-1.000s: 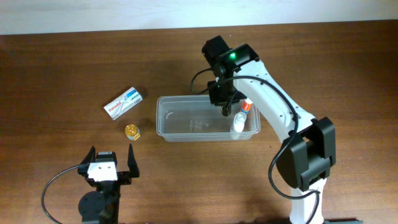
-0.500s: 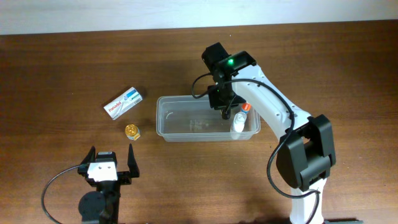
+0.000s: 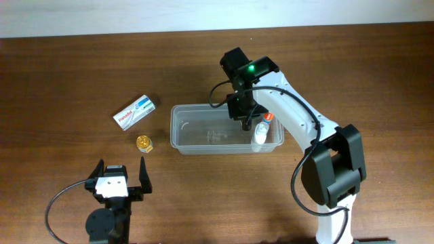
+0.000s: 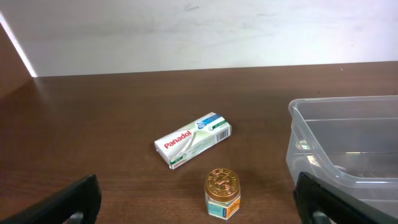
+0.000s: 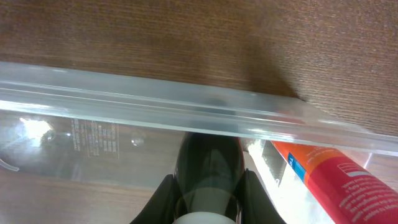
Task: Pack container
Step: 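Lower the dark bottle into the container and open the right gripper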
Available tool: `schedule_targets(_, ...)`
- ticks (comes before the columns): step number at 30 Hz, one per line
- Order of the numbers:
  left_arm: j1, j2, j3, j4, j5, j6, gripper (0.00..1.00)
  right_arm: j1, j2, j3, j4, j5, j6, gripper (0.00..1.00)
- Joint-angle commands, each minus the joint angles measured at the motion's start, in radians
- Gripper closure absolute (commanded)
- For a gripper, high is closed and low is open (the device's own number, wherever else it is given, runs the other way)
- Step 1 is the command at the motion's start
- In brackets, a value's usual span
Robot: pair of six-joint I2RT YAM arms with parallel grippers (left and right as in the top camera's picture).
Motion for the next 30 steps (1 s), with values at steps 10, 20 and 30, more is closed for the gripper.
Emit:
schedule_targets(10,0.005,-0.007,-0.008,0.004,-0.006,0.016,0.01,-0.003,-0.004,-0.022,0.016,0.002,0.009,0.84)
schedule_targets(20,0.005,-0.007,-0.008,0.004,-0.006,0.016,0.01,-0.003,-0.004,-0.031,0.013,0.002,0.009,0.72)
schedule_targets(30,0.005,-0.007,-0.008,0.004,-0.006,0.016,0.01,-0.003,-0.004,-0.034,0.013,0.002,0.009,0.72)
